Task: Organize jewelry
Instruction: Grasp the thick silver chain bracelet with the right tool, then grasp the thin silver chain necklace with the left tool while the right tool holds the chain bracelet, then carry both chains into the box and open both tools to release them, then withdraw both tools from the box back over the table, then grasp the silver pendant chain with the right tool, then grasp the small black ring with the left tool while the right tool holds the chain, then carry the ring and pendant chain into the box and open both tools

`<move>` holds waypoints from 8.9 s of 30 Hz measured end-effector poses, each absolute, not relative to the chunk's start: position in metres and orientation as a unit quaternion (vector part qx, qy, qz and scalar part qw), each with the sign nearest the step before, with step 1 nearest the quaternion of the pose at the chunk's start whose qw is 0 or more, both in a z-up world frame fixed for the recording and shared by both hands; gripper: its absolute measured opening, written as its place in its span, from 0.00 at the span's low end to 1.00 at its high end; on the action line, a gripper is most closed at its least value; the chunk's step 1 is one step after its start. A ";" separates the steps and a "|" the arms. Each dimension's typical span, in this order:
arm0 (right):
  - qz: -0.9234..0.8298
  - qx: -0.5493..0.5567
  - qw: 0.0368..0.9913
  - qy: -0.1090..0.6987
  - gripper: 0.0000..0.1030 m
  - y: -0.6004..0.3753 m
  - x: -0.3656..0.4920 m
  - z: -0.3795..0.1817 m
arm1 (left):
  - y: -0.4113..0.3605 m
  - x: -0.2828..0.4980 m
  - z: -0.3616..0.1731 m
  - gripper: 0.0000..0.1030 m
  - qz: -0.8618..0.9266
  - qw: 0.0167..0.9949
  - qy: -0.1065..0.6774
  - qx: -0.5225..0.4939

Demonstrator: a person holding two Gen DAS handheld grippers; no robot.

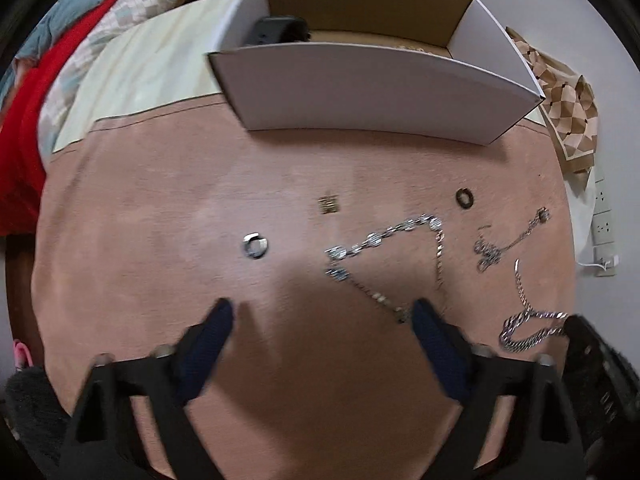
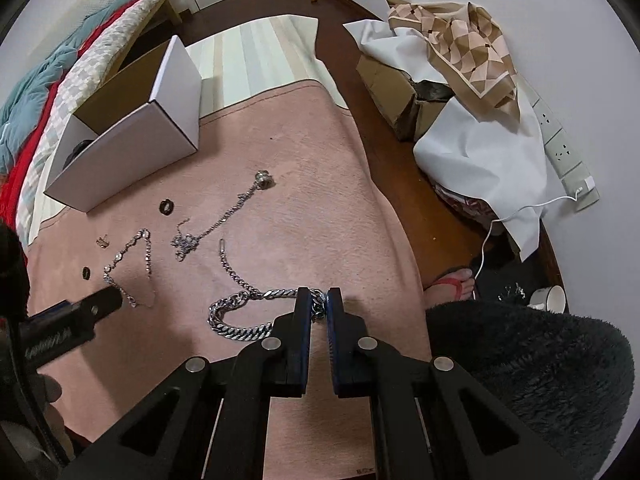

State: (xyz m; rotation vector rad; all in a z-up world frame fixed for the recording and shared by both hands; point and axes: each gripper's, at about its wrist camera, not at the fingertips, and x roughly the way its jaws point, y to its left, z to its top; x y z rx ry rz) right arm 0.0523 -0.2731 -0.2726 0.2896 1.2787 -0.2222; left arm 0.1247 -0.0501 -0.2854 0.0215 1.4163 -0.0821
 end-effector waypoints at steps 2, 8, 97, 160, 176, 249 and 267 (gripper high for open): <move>-0.105 0.132 0.785 0.595 0.08 -0.274 0.051 -0.274 | -0.061 0.125 -0.287 0.43 -0.039 0.763 0.645 0.031; -0.106 0.130 0.783 0.599 0.08 -0.274 0.049 -0.276 | -0.077 0.123 -0.284 0.00 -0.088 0.763 0.638 0.054; 0.077 0.176 0.822 0.536 0.07 -0.224 0.249 -0.151 | -0.029 0.262 -0.138 0.01 -0.175 0.832 0.525 -0.045; -0.033 0.038 0.892 0.449 0.99 -0.187 0.094 -0.066 | 0.032 0.100 -0.075 1.00 0.051 0.910 0.411 0.018; -0.025 0.089 0.814 0.573 0.69 -0.204 0.101 -0.264 | 0.051 0.107 -0.222 1.00 0.137 0.838 0.526 0.054; 0.070 0.133 0.864 0.480 0.08 -0.207 0.232 -0.128 | -0.025 0.272 -0.157 0.09 -0.134 0.829 0.542 -0.022; 0.051 0.111 0.808 0.576 0.29 -0.204 0.274 -0.203 | -0.021 0.319 -0.191 0.60 -0.104 0.802 0.587 -0.021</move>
